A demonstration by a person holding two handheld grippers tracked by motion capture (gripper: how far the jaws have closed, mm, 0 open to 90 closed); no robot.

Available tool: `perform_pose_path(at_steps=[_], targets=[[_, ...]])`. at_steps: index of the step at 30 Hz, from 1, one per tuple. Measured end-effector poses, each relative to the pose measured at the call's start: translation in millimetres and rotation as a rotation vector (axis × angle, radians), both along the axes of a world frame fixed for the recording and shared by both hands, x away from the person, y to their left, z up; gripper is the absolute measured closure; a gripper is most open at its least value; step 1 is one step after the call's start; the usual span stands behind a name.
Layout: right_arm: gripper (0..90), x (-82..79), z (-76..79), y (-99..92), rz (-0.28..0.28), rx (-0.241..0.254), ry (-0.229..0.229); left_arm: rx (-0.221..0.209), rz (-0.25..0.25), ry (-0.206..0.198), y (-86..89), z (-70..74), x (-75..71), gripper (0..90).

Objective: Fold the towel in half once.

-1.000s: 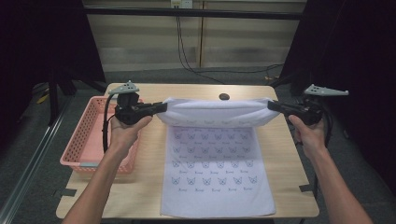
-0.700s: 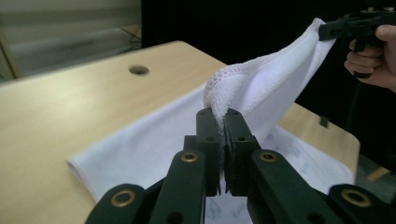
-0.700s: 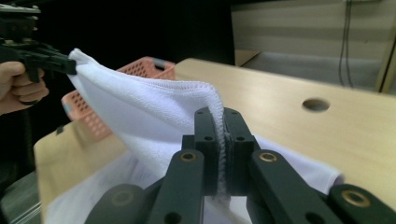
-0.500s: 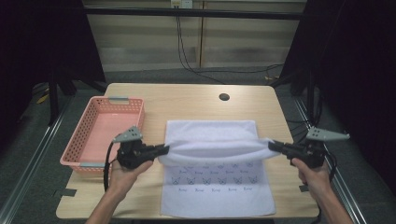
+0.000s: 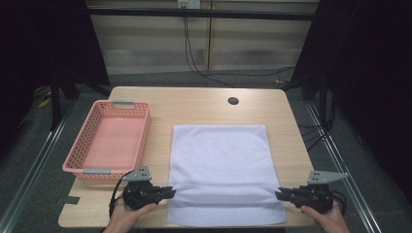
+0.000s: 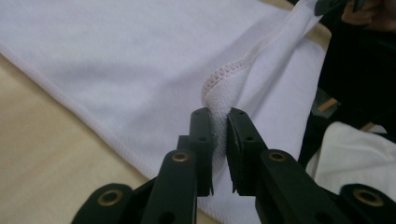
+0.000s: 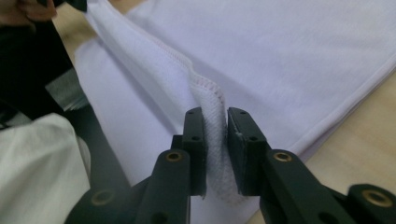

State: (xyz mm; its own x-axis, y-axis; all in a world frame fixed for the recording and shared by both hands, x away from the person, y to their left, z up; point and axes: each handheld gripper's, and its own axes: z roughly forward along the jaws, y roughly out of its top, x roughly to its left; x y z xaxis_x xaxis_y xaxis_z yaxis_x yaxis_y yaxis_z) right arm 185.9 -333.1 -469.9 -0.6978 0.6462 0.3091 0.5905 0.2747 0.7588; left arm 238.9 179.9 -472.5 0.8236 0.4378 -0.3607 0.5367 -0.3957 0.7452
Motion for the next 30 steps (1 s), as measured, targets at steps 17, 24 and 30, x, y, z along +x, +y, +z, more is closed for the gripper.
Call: perform_pose_path(at_steps=[17,24,30], targets=[[58.7,-20.1,9.1,-8.4,0.005,0.011,-0.023,-0.014,0.024,-0.020,-12.6,4.0,36.1,68.0],[55.7,37.3,-4.2,2.2,-0.078,-0.095,-0.024,0.042,0.073,0.024,-37.8,-15.5,87.1,66.3],[50.7,88.3,-15.0,15.8,-0.134,-0.162,-0.014,0.099,0.112,-0.009,-48.7,-20.8,108.5,63.9]])
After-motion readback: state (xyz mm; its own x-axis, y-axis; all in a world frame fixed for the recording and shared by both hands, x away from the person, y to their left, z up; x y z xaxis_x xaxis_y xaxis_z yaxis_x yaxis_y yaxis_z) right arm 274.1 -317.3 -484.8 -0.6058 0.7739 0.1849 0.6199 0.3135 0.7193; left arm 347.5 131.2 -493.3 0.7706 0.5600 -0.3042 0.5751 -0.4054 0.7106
